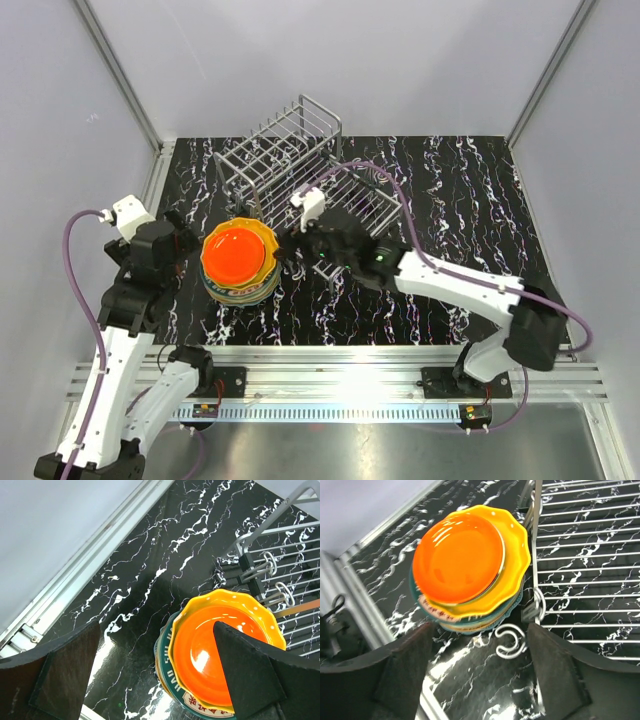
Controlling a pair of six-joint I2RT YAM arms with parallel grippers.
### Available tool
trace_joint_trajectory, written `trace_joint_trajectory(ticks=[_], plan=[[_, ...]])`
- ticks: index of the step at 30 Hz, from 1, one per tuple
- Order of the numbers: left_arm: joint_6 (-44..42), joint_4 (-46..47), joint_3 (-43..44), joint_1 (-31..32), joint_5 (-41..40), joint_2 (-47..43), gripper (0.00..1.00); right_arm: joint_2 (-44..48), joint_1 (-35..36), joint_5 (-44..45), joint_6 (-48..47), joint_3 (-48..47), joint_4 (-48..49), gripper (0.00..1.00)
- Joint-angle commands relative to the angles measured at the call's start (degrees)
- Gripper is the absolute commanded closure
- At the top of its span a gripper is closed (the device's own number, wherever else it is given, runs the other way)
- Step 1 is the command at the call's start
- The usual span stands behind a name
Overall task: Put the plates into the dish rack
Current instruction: Grab a plate with the right arm
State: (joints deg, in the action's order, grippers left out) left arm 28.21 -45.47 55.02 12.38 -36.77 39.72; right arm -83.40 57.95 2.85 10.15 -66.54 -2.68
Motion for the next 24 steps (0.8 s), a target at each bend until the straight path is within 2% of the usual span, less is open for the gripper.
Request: trace_joint_trajectory(ticks=[1, 4, 8, 11, 16, 17, 21, 24], plan=[[1.32, 0.91, 1.93, 0.27, -2.95, -0.88, 0.01, -5.62, 2.42, 8.81, 0.66, -6.13, 3.39, 0.19], [1.32, 0.83, 2.02, 0.45, -2.78, -0.79, 0.01, -11.6, 3.74, 10.76, 2.76, -10.97, 1.46, 0.28], [0.89, 1.17, 1.93, 1.06, -2.51, -0.88, 0.01, -18.1, 3.92, 11.82, 7.16, -15.88, 0.75, 0.36], [0.8, 1.09, 1.84, 1.5, -2.51, -0.97, 0.01, -22.32, 3.83, 13.58, 8.83, -20.53, -3.2, 0.41], [0.8, 0.82, 2.02, 2.12, -3.21, -1.05, 0.01, -26.2, 4.18, 14.99, 10.5, -23.54, -5.76, 0.46], [0.88, 0.65, 2.1, 2.21, -3.3, -1.05, 0.01, -26.9, 4.1, 14.82, 10.68, -23.98, -5.85, 0.51], [0.97, 0.47, 2.1, 2.73, -3.74, -1.14, 0.01, -28.49, 4.27, 14.2, 11.2, -24.69, -6.11, 0.58], [1.06, 0.47, 2.1, 3.0, -3.92, -1.23, 0.01, -30.07, 4.36, 14.37, 11.56, -26.0, -7.34, 0.6]])
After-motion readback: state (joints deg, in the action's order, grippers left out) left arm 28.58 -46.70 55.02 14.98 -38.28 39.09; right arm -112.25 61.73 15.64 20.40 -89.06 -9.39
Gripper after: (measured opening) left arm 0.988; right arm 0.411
